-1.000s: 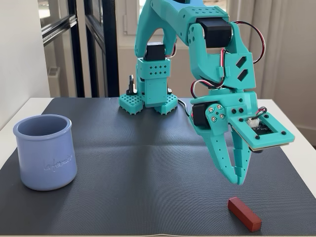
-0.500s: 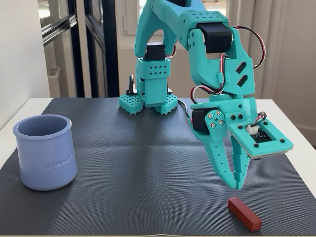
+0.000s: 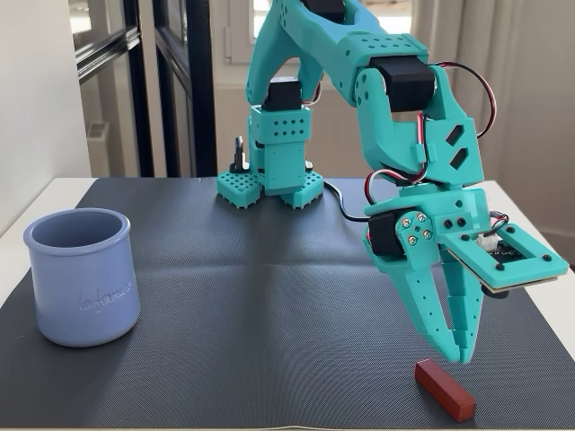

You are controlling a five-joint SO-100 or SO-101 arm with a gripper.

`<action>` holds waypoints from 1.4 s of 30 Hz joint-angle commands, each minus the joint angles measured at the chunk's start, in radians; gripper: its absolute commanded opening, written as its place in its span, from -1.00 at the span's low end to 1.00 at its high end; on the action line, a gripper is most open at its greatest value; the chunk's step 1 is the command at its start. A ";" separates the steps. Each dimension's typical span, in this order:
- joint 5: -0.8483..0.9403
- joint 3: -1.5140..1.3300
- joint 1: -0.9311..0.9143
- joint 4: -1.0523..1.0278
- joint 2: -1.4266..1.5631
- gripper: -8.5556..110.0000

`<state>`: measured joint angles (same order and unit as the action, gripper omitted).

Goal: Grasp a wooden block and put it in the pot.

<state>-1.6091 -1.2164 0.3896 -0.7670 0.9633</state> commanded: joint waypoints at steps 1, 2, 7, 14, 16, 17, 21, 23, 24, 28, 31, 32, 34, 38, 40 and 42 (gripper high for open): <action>-0.006 0.043 0.006 0.014 -0.008 -0.84; -0.002 0.046 0.008 0.014 -0.017 -0.81; 0.005 0.040 0.028 0.014 -0.028 -0.54; 0.003 0.046 0.021 0.014 -0.025 -0.53; 0.005 0.048 0.020 0.014 -0.003 -0.53; 0.008 0.041 0.015 0.014 0.017 -0.53; 0.098 0.037 -0.002 0.014 0.084 -0.52; 0.167 0.034 -0.006 0.005 0.126 -0.52; 0.204 0.026 -0.006 0.008 0.144 -0.52; 0.322 -0.008 -0.003 0.018 0.175 -0.53; 0.465 -0.008 -0.002 0.067 0.127 -0.53; 0.522 -0.006 0.000 0.095 0.106 -0.52; 0.603 -0.006 0.002 0.143 0.066 -0.52; 0.643 -0.006 0.000 0.155 0.015 -0.52; 0.657 -0.008 -0.006 0.153 -0.005 -0.52; 0.663 -0.006 -0.009 0.153 -0.018 -0.52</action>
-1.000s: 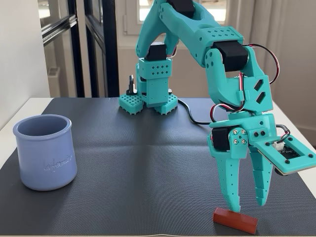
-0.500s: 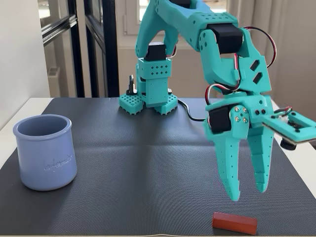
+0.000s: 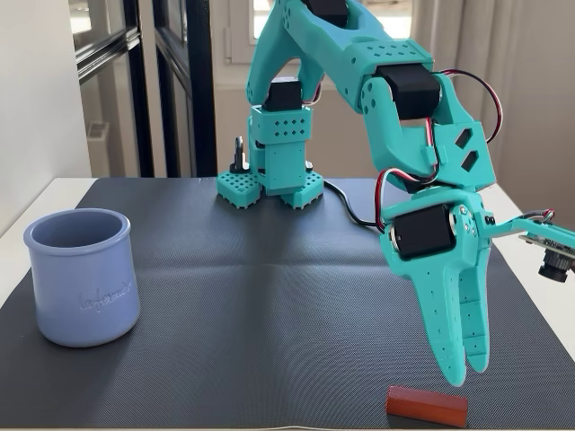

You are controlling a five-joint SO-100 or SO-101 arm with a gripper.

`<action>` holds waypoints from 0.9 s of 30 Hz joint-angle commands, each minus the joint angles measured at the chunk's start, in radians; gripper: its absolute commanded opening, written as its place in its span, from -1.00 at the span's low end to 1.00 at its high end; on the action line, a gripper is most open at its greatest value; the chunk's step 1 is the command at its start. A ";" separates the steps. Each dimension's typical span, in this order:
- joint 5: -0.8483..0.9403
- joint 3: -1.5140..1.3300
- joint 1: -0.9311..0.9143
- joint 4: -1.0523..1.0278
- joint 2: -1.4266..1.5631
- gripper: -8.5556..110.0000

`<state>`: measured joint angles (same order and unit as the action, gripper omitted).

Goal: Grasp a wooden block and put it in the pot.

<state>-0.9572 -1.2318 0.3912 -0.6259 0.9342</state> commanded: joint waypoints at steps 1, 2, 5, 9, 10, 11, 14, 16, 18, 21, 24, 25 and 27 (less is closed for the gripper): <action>0.011 0.009 -0.012 0.012 0.006 -0.52; 0.012 0.008 -0.014 0.011 0.003 -0.52; 0.035 0.006 -0.018 0.009 -0.006 -0.52; 0.052 0.006 -0.028 0.011 -0.008 -0.52; 0.052 0.000 -0.034 0.011 -0.008 -0.52; 0.052 -0.011 -0.035 0.012 -0.009 -0.52; 0.052 -0.018 -0.038 0.012 -0.031 -0.52; 0.054 -0.018 -0.034 0.012 -0.044 -0.52; 0.054 -0.018 -0.031 0.012 -0.058 -0.52; 0.054 -0.018 -0.029 0.012 -0.072 -0.53; 0.054 -0.018 -0.028 0.011 -0.072 -0.58; 0.054 -0.018 -0.028 0.011 -0.072 -0.62; 0.054 -0.020 -0.025 0.003 -0.072 -0.70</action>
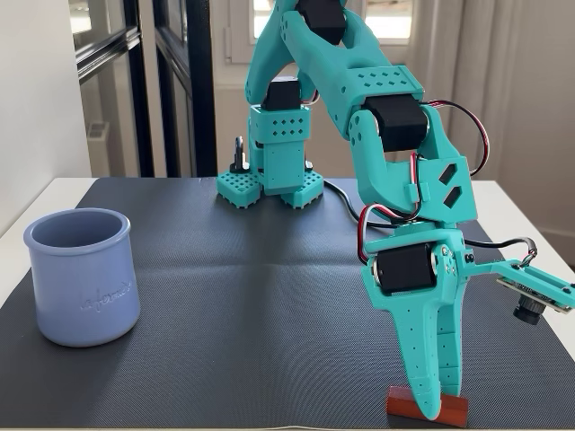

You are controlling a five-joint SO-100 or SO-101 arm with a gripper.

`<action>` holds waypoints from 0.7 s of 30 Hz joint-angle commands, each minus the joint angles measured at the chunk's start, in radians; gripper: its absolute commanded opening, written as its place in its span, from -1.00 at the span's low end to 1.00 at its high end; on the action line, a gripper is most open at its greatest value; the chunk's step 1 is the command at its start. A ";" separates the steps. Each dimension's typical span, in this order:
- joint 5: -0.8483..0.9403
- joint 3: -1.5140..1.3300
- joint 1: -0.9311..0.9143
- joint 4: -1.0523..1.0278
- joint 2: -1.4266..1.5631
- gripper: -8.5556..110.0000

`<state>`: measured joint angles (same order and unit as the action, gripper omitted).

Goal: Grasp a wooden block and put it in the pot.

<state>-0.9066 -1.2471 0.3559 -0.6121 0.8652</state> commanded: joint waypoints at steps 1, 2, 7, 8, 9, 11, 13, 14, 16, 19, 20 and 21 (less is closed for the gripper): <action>0.003 -0.005 0.015 -0.025 0.000 -0.73; 0.003 -0.005 0.018 -0.040 0.003 -0.76; 0.002 -0.003 0.026 -0.086 0.006 -0.78; 0.002 -0.003 0.026 -0.095 0.008 -0.78; 0.002 0.000 0.026 -0.104 0.008 -0.78; 0.002 0.002 0.025 -0.121 0.012 -0.78; 0.003 -0.003 0.025 -0.133 0.044 -0.78; 0.003 -0.005 0.025 -0.144 0.067 -0.78; 0.005 -0.005 0.017 -0.164 0.120 -0.78; 0.048 -0.005 0.002 -0.183 0.219 -0.78; 0.060 -0.005 -0.009 -0.189 0.253 -0.78; 0.066 -0.005 -0.018 -0.196 0.285 -0.78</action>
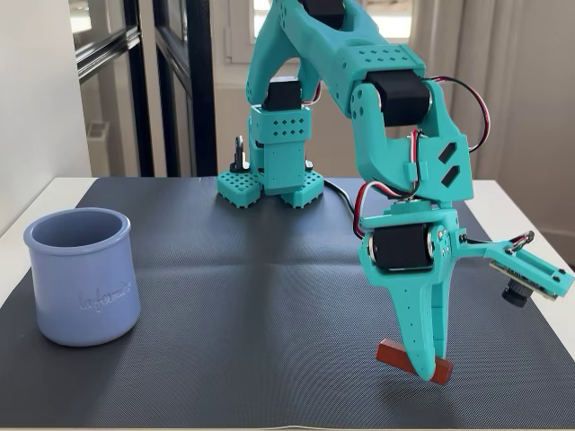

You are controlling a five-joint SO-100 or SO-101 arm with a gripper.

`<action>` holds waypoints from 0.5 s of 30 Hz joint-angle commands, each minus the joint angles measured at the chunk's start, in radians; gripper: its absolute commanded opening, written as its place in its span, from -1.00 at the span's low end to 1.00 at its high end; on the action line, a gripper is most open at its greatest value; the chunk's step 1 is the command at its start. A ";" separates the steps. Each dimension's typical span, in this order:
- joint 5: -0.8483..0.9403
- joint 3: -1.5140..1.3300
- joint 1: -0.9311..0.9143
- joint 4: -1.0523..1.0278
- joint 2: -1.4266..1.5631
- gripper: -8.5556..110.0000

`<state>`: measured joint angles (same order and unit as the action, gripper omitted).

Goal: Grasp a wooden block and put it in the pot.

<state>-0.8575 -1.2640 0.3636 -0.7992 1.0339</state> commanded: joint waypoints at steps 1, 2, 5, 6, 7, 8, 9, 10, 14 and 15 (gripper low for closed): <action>0.017 0.012 -0.037 -0.020 0.147 -0.78; 0.017 0.012 -0.051 -0.031 0.175 -0.78; 0.028 0.011 -0.098 -0.072 0.252 -0.78; 0.043 0.011 -0.121 -0.086 0.273 -0.78; 0.061 0.008 -0.146 -0.103 0.296 -0.78; 0.074 -0.003 -0.172 -0.115 0.319 -0.78; 0.081 -0.015 -0.201 -0.121 0.342 -0.78; 0.089 -0.035 -0.230 -0.126 0.367 -0.78; 0.127 -0.121 -0.353 -0.126 0.465 -0.78; 0.140 -0.143 -0.385 -0.126 0.489 -0.78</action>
<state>-0.7363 -1.3683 0.0706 -0.9235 1.4189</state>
